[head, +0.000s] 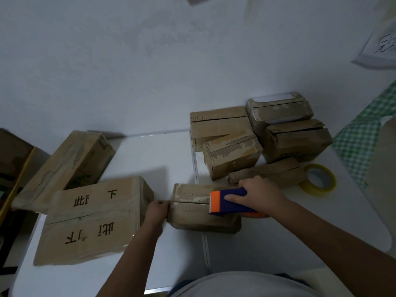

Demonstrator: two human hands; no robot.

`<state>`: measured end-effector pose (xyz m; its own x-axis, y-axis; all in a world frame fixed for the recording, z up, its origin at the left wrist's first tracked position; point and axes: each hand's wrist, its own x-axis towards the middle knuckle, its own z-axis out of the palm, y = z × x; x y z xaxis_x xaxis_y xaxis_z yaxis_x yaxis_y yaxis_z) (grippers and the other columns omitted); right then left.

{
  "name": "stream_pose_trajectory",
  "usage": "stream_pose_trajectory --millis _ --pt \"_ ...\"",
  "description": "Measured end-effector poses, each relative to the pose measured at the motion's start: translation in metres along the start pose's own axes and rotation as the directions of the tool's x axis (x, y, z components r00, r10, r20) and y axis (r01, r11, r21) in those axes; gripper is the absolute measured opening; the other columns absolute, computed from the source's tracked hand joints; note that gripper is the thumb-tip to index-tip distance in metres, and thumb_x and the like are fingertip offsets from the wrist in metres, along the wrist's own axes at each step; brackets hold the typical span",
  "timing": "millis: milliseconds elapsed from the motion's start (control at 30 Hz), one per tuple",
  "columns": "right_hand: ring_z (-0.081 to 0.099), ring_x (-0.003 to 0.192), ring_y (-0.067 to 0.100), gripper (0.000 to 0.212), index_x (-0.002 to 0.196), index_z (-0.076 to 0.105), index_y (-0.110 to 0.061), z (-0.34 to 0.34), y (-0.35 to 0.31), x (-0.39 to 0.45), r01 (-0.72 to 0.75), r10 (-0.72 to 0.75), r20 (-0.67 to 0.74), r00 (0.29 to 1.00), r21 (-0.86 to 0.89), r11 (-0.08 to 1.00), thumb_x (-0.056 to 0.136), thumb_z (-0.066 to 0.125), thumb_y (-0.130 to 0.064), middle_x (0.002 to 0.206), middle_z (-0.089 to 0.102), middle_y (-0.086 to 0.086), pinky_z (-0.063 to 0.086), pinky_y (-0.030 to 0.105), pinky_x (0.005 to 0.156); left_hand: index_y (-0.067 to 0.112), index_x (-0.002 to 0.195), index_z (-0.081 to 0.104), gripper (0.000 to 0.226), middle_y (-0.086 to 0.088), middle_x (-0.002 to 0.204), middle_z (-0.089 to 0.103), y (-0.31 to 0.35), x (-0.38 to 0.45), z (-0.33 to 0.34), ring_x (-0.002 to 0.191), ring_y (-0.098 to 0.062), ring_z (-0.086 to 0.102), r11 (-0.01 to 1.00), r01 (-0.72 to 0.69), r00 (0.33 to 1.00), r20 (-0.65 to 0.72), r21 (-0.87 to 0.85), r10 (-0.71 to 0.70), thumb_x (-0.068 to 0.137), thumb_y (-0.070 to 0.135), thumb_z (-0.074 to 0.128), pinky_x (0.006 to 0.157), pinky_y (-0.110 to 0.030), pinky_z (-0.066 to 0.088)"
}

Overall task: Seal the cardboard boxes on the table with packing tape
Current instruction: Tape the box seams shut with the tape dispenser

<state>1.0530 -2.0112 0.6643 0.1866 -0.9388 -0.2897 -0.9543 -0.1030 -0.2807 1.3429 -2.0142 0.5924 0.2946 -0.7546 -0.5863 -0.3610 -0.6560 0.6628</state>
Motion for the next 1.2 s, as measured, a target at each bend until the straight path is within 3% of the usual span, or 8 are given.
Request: stream_pose_trajectory --millis 167,300,533,733,800,867,967,1200 --pt "0.047 0.065 0.006 0.052 0.082 0.049 -0.029 0.002 -0.001 0.002 -0.023 0.023 0.005 1.0 -0.014 1.0 0.079 0.044 -0.08 0.07 0.046 -0.013 0.029 0.024 0.051 -0.001 0.081 0.063 0.03 -0.031 0.077 0.058 0.003 0.016 -0.002 0.075 -0.031 0.054 0.991 0.041 0.99 0.127 0.13 -0.057 0.102 0.013 0.047 0.062 -0.039 0.044" --pt "0.048 0.068 0.009 0.051 0.082 0.048 -0.029 0.002 -0.002 0.001 -0.04 0.04 0.011 0.999 -0.016 0.999 0.079 0.045 -0.08 0.072 0.047 -0.012 0.03 0.026 0.053 -0.008 0.144 0.036 0.053 -0.037 0.14 0.043 0.006 0.023 -0.002 0.128 -0.048 0.047 0.967 0.087 0.976 0.175 0.241 -0.132 0.1 0.014 0.053 0.104 -0.051 0.042" --pt "0.052 0.074 0.011 0.052 0.087 0.049 -0.029 0.004 -0.003 0.002 -0.063 0.064 0.025 0.998 -0.024 0.998 0.079 0.044 -0.08 0.08 0.052 -0.008 0.039 0.029 0.062 0.006 0.123 0.062 0.031 -0.017 0.122 0.066 0.019 -0.011 -0.003 0.104 -0.029 0.062 0.886 -0.298 0.947 -0.008 0.355 0.322 0.105 0.018 0.04 0.086 -0.032 0.045" --pt "0.05 0.071 0.01 0.052 0.084 0.047 -0.031 0.006 -0.002 0.002 -0.074 0.075 0.012 0.997 -0.022 0.997 0.078 0.043 -0.082 0.076 0.049 -0.011 0.039 0.029 0.063 0.024 0.137 0.037 0.046 -0.005 0.126 0.054 0.02 -0.039 0.008 0.123 -0.03 0.052 0.976 -0.217 0.934 0.296 0.021 0.201 0.1 0.049 0.043 0.095 -0.037 0.047" --pt "0.051 0.072 0.01 0.053 0.084 0.048 -0.03 0.007 -0.001 0.002 -0.078 0.079 0.001 0.997 -0.034 0.996 0.078 0.042 -0.082 0.075 0.049 -0.011 0.04 0.03 0.064 0.02 0.154 0.014 0.08 -0.006 0.161 0.022 0.02 -0.03 0.001 0.15 -0.029 0.016 0.861 -0.45 0.871 0.329 0.237 0.364 0.094 0.055 0.051 0.118 -0.044 0.027" --pt "0.051 0.071 0.01 0.053 0.084 0.049 -0.03 0.007 -0.003 0.003 -0.076 0.077 0.001 0.997 -0.039 0.996 0.078 0.042 -0.082 0.075 0.049 -0.01 0.04 0.029 0.064 0.022 0.155 -0.015 0.106 0.0 0.16 -0.027 0.022 -0.016 -0.003 0.148 -0.019 -0.024 0.415 -0.741 0.667 0.512 0.528 0.541 0.086 0.071 0.048 0.122 -0.045 -0.007" --pt "0.05 0.071 0.009 0.054 0.087 0.052 -0.028 0.005 -0.006 0.005 -0.064 0.066 0.02 0.998 -0.073 0.995 0.079 0.041 -0.081 0.076 0.051 -0.009 0.037 0.029 0.063 0.02 0.154 -0.019 0.122 -0.003 0.158 -0.03 0.029 -0.002 0.008 0.146 -0.022 -0.028 -0.028 -0.849 0.464 0.769 0.528 0.439 0.075 0.082 0.051 0.119 -0.047 -0.016" --pt "0.052 0.064 0.007 0.058 0.075 0.053 -0.027 0.003 0.008 0.003 -0.023 0.024 0.041 0.999 -0.015 1.0 0.076 0.04 -0.084 0.07 0.055 -0.009 0.034 0.026 0.054 0.025 0.157 -0.001 0.119 0.001 0.162 0.013 0.033 0.015 0.012 0.149 -0.017 0.013 0.022 -0.893 0.404 0.778 0.45 0.482 0.072 0.076 0.064 0.121 -0.046 -0.005"
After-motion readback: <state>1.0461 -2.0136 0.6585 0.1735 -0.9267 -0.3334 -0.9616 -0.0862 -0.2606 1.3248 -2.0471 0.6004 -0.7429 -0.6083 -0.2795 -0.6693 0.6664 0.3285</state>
